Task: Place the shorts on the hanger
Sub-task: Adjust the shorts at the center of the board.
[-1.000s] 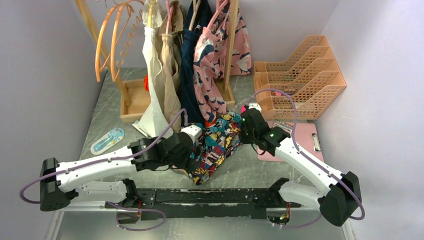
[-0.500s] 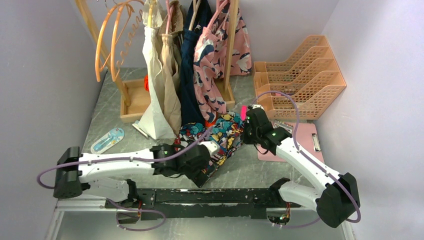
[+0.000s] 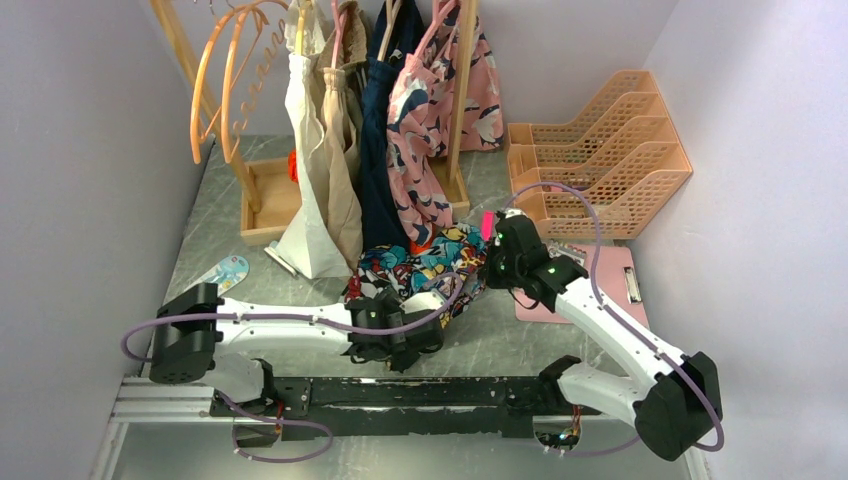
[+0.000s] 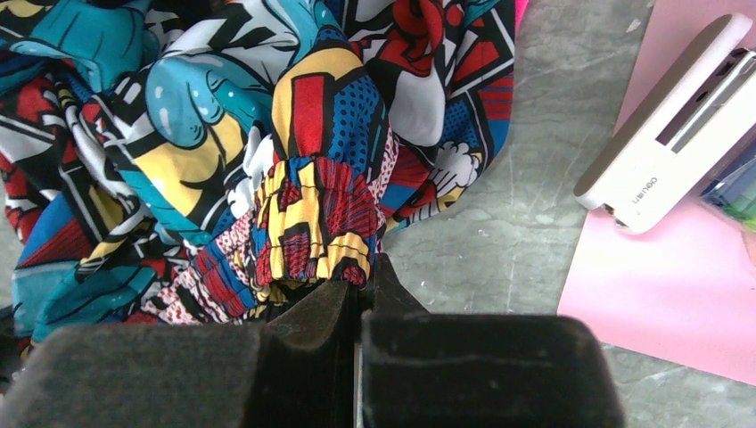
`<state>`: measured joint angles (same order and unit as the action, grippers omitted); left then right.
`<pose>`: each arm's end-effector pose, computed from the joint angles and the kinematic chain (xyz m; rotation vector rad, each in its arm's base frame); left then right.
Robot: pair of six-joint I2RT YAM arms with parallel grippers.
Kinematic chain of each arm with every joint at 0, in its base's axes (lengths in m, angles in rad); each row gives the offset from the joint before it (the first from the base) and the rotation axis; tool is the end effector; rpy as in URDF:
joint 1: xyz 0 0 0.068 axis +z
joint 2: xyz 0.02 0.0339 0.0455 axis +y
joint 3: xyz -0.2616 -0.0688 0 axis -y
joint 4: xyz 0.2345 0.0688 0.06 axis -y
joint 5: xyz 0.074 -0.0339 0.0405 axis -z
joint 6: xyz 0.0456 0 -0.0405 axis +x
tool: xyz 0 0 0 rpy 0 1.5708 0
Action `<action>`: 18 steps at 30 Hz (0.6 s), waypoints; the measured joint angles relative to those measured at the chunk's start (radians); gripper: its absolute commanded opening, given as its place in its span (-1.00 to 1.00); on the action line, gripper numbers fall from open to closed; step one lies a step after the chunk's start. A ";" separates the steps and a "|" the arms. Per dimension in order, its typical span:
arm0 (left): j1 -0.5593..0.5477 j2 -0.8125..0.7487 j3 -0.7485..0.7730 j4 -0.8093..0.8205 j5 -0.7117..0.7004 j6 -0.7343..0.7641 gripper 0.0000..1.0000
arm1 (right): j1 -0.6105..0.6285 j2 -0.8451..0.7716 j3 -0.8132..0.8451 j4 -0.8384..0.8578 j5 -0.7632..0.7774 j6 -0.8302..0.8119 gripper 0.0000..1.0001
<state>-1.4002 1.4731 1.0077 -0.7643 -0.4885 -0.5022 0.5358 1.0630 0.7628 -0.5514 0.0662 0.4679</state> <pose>0.0668 -0.2617 0.2145 1.0089 2.3461 0.0115 0.1849 0.1063 0.2402 -0.0528 2.4546 0.3727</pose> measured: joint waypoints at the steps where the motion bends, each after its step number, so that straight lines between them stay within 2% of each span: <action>1: 0.000 0.011 0.000 -0.003 -0.015 -0.003 0.92 | 0.000 -0.005 0.000 0.000 -0.005 0.001 -1.00; 4: -0.001 0.030 -0.003 -0.008 -0.049 -0.013 0.81 | 0.000 -0.019 0.000 -0.003 -0.020 0.002 -1.00; 10: -0.003 0.032 -0.003 -0.012 -0.103 -0.036 0.47 | 0.000 -0.041 0.007 -0.031 -0.031 0.002 -1.00; 13: -0.003 0.018 -0.003 -0.016 -0.125 -0.041 0.52 | 0.000 -0.048 0.010 -0.043 -0.032 0.002 -1.00; 18: -0.002 -0.026 -0.003 -0.029 -0.141 -0.040 0.80 | 0.000 -0.058 0.010 -0.052 -0.034 0.002 -1.00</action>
<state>-1.4025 1.4471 1.0046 -0.7937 -0.6292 -0.5419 0.5358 1.0046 0.7723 -0.6033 0.0326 0.4694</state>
